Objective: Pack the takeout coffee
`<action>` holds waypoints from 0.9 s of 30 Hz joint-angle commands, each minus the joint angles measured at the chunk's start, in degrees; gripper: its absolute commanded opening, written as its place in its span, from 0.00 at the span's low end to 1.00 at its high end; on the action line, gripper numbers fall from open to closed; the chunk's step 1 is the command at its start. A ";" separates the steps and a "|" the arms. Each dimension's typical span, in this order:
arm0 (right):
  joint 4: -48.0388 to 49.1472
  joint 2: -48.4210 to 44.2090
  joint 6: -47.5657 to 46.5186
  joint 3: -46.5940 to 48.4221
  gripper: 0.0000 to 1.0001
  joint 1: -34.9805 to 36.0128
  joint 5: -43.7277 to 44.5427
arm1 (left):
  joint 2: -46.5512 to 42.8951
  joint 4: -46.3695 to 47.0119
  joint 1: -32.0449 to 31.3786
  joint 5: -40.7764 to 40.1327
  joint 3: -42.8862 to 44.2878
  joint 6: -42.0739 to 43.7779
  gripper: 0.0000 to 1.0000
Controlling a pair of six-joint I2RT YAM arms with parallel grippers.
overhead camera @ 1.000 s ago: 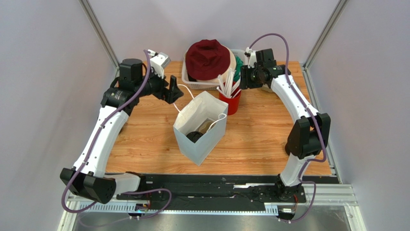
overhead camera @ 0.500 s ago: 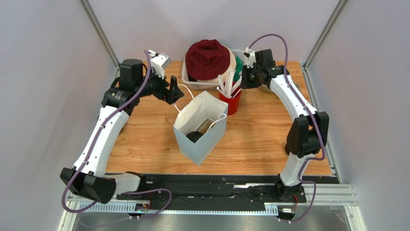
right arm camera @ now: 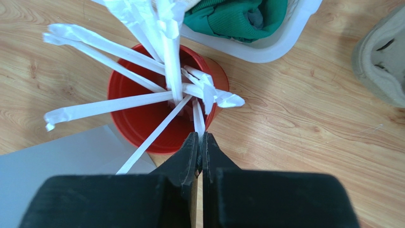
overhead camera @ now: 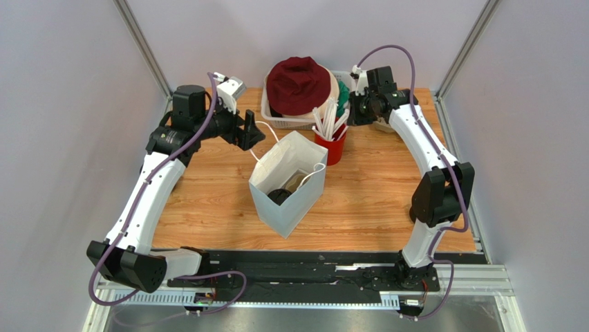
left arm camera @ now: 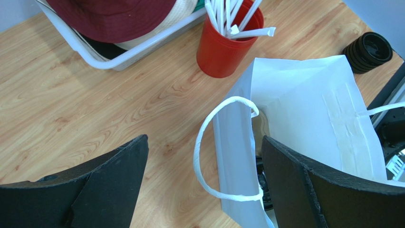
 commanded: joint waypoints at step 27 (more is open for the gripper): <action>-14.94 -22.66 -8.24 24.95 0.00 0.92 -5.56 | -1.17 1.24 0.17 2.00 0.33 1.14 0.96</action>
